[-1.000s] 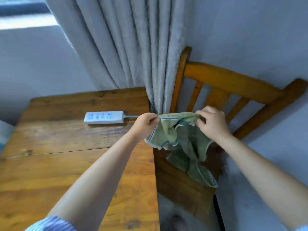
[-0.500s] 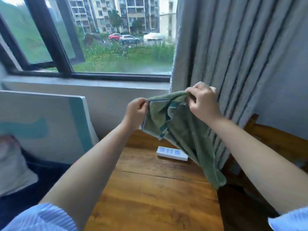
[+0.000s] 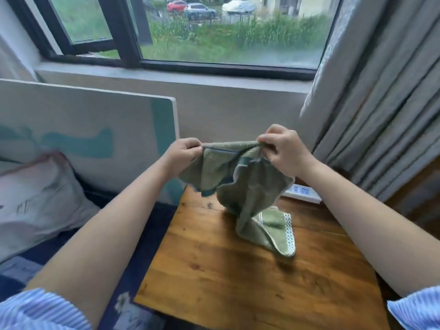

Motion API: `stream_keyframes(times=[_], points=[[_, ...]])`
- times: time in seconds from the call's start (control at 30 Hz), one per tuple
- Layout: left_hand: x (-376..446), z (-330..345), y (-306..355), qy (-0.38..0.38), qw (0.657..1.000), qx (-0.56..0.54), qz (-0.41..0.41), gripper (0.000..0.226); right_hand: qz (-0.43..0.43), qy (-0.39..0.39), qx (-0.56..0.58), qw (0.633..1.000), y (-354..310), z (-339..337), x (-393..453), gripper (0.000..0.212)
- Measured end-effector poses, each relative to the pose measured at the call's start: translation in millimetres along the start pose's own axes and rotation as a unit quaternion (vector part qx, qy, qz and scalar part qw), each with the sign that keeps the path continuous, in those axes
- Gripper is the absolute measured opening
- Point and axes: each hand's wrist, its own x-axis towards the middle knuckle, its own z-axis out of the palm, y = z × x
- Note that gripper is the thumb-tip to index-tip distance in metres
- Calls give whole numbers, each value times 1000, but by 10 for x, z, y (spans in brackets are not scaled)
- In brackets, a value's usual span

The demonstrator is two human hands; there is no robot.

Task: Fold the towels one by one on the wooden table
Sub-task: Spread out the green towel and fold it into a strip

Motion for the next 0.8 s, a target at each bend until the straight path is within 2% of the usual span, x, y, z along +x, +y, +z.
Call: stream_keyframes(times=[0.13, 0.3, 0.4, 0.47, 0.5, 0.53, 0.6, 0.7, 0.8], points=[[-280, 313, -631, -179, 978, 71, -79, 21, 30, -115, 18, 993, 135, 583, -527, 20], [-655, 862, -1288, -354, 907, 181, -141, 15, 68, -289, -16, 955, 304, 1266, -1332, 25], [-887, 1171, -1516, -439, 850, 234, -171, 13, 70, -431, -52, 898, 358, 1529, -1722, 28], [-1002, 1343, -1609, -506, 800, 267, -184, 23, 83, -522, -59, 847, 392, 1625, -1863, 30], [-1033, 1412, -1646, -527, 780, 281, -187, 28, 95, -544, -52, 832, 424, 1653, -1894, 31], [-1029, 1463, -1677, -531, 773, 291, -188, 31, 110, -543, -43, 832, 472, 1674, -1898, 31], [-965, 1520, -1725, -494, 793, 299, -193, 34, 146, -483, -28, 863, 575, 1690, -1864, 30], [-776, 1584, -1836, -350, 860, 291, -233, 33, 219, -333, -39, 916, 782, 1750, -1736, 29], [-600, 1648, -1996, -204, 891, 278, -296, 33, 300, -270, -98, 910, 906, 1890, -1598, 40]])
